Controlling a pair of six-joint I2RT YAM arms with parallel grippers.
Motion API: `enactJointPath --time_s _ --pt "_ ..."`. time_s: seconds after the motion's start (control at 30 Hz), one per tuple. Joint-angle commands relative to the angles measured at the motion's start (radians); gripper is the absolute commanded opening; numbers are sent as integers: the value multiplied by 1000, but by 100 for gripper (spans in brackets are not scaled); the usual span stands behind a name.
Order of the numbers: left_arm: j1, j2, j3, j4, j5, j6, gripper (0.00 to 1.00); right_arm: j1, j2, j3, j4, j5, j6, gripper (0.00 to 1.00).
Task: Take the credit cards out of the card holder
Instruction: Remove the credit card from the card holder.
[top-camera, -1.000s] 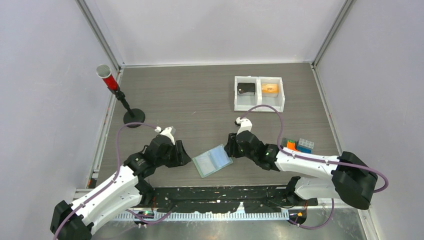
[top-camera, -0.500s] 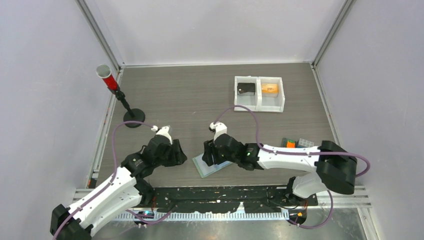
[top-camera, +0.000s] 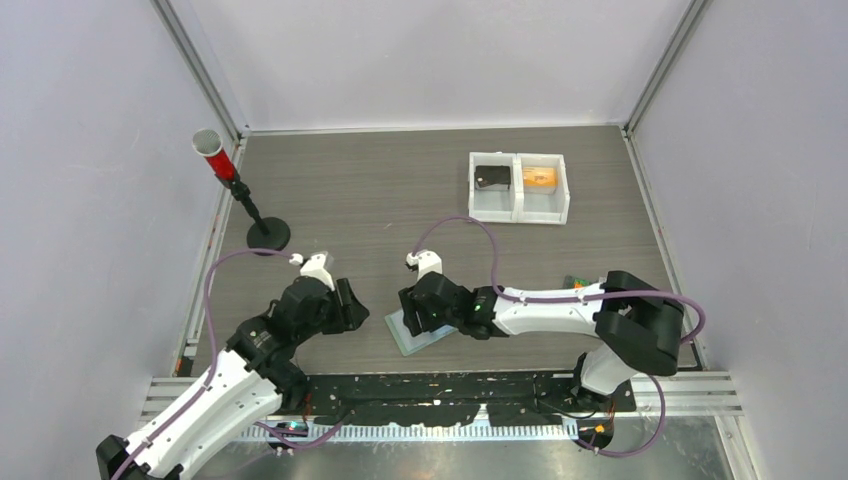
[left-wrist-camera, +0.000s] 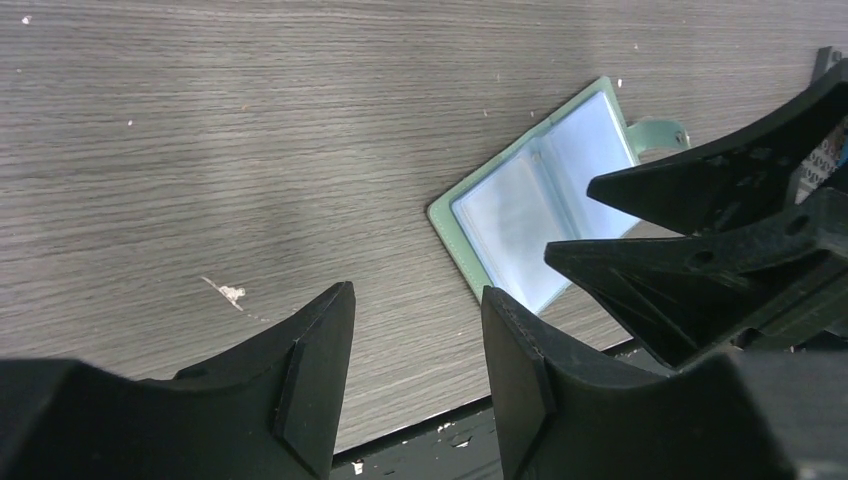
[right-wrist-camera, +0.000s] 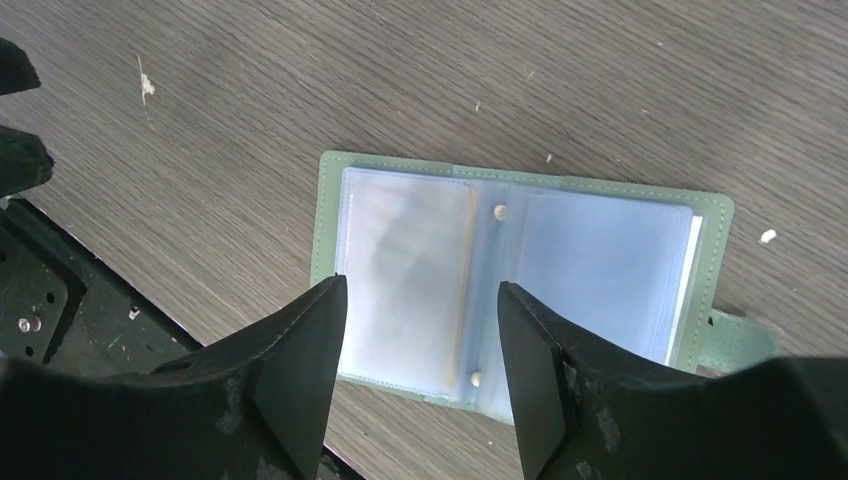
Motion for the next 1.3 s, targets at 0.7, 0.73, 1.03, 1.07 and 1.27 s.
enactJointPath --time_s 0.7,0.73,1.03,1.07,1.27 --pt "6 -36 -27 -10 -20 -12 52 85 169 153 -88 164 -48 68" --pt "5 -35 -27 -9 -19 -12 52 89 177 157 -93 170 -47 68" --pt "5 -33 -33 -3 -18 -18 53 117 215 189 -163 253 -38 68" --pt "6 -31 -34 -1 -17 -18 52 120 216 194 -165 255 -37 68" --pt "6 -24 -32 8 -10 -22 53 125 209 190 -157 234 -24 70"
